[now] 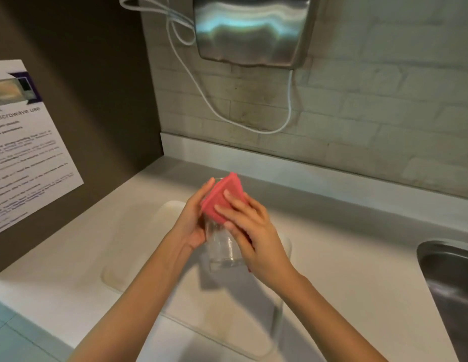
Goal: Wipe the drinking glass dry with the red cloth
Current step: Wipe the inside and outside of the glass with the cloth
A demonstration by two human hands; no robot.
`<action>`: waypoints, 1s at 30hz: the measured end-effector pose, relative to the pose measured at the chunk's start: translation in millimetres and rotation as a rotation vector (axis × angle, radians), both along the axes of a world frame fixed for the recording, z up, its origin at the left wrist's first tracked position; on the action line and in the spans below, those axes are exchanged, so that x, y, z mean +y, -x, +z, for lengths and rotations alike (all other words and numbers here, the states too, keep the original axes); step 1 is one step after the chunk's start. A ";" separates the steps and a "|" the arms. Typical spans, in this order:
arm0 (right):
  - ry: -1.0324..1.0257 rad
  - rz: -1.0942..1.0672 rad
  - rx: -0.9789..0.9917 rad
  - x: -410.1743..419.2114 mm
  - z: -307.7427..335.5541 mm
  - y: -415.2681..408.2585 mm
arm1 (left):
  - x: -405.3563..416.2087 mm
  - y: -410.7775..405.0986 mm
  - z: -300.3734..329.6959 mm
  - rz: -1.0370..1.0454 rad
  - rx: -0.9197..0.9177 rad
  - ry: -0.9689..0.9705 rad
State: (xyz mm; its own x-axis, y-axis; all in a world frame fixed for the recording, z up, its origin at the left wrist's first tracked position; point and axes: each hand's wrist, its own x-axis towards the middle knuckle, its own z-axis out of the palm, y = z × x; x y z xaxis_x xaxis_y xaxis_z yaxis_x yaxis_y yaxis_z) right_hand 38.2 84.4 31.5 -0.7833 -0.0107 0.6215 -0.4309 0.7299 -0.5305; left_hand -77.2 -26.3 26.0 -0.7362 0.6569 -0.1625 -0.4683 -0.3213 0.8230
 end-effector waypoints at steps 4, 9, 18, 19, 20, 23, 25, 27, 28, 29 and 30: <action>-0.189 0.140 0.081 10.8 -27.6 -29.9 | -7.3 6.7 1.9 -0.002 0.013 0.059; -0.153 0.075 0.094 13.8 -33.5 -33.9 | -4.2 -1.8 -4.6 -0.039 0.030 0.095; -0.210 -0.094 -0.069 1.2 -16.1 -15.5 | 2.2 -10.6 -5.4 -0.078 -0.004 0.096; -0.296 -0.057 -0.059 1.2 -23.6 -21.9 | 0.7 -10.3 -4.9 -0.078 -0.018 0.124; -0.370 -0.017 -0.043 1.7 -30.9 -28.1 | -0.8 -10.1 -5.1 -0.064 -0.028 0.153; -0.477 0.063 0.045 9.8 -41.6 -43.0 | -1.8 -10.0 -8.1 0.028 -0.007 0.212; -0.422 0.082 0.060 15.2 -39.8 -45.8 | -0.4 -13.1 -9.7 0.016 -0.029 0.186; -0.275 0.036 0.030 14.5 -32.5 -40.1 | 0.9 -17.6 -8.5 -0.055 -0.047 0.138; -0.197 -0.018 0.006 12.2 -26.6 -34.6 | 2.0 -18.8 -8.5 -0.083 -0.037 0.130; -0.137 -0.073 -0.013 9.1 -19.3 -27.9 | 2.8 -19.6 -8.7 -0.094 -0.025 0.126; -0.102 -0.116 -0.028 5.7 -12.3 -21.1 | 3.2 -19.5 -9.1 -0.090 -0.027 0.114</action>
State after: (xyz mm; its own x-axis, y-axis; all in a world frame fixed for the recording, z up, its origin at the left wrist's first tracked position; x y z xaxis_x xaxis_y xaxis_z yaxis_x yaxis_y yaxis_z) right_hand 59.2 90.1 19.2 -0.7998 0.0193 0.5999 -0.3265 0.8247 -0.4618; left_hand -57.7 -23.1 17.0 -0.6695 0.6963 -0.2586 -0.5136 -0.1826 0.8384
